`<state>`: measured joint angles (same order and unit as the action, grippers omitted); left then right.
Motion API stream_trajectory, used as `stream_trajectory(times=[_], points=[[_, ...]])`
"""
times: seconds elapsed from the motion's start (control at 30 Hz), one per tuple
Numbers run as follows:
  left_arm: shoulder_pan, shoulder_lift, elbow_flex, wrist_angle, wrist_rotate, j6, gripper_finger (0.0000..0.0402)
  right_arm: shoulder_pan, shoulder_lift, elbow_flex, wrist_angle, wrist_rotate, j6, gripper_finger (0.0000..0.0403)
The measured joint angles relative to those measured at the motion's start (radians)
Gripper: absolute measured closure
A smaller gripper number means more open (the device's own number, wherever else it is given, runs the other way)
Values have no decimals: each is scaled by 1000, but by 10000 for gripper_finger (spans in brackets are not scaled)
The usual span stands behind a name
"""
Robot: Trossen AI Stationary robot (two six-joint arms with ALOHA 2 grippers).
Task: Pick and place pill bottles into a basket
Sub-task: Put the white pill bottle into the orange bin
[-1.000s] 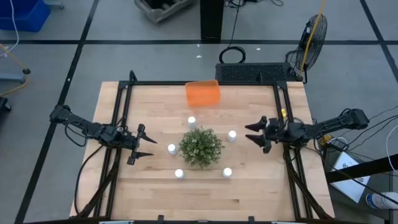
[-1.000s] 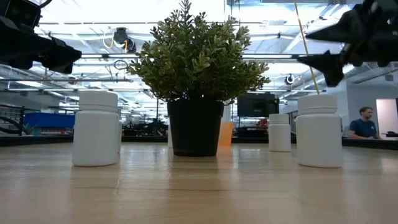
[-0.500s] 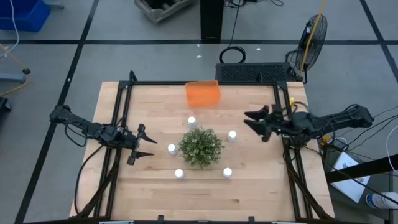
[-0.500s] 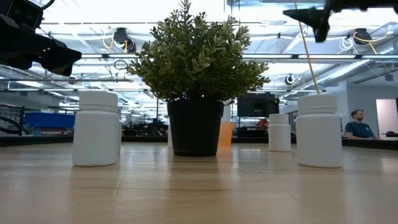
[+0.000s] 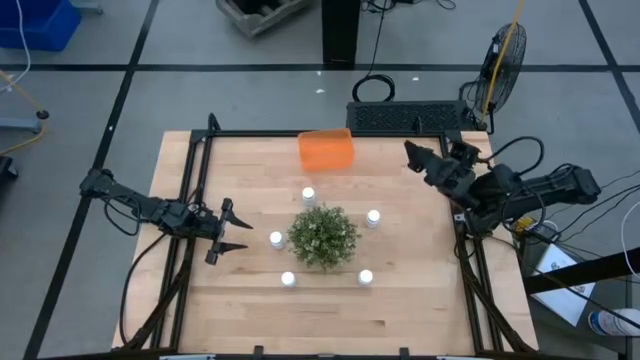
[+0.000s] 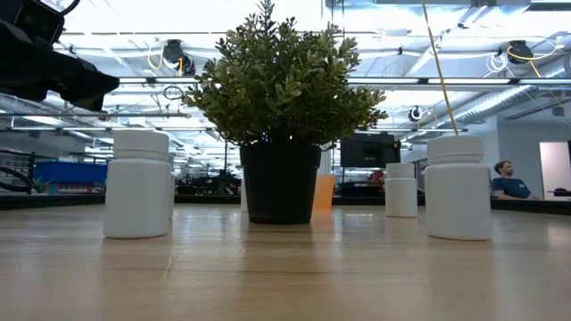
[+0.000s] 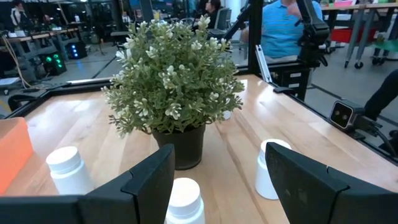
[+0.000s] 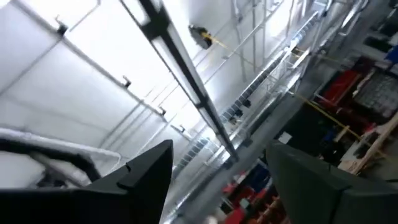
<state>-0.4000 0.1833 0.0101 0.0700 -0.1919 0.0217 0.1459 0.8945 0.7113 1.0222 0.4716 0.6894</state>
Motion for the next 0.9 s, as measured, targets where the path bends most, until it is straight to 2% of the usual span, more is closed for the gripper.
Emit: stream_trajectory(times=[0.03, 0.13, 0.2, 0.4, 0.5, 0.63, 0.8, 0.9], points=[[0, 0, 0, 0, 0, 2, 146, -2, 3, 0, 3, 6, 26, 151], [0, 0, 0, 0, 0, 1, 146, -28, 12, 1, 9, 112, 51, 151], [0, 0, 0, 1, 2, -5, 146, -49, 10, 8, -96, 110, 55, 151], [0, 0, 0, 0, 7, 22, 146, -69, 16, 169, -827, 82, 121, 151], [0, 0, 0, 0, 7, 20, 146, -99, 40, 306, -1170, 10, 157, 151], [0, 0, 0, 0, 7, 25, 146, -159, 120, 451, -1566, -144, 205, 151], [0, 0, 0, -9, 7, 32, 146, -219, 244, 485, -1781, -423, 180, 151], [0, 0, 0, -9, 7, 32, 146, -236, 321, 484, -1892, -484, 161, 151]])
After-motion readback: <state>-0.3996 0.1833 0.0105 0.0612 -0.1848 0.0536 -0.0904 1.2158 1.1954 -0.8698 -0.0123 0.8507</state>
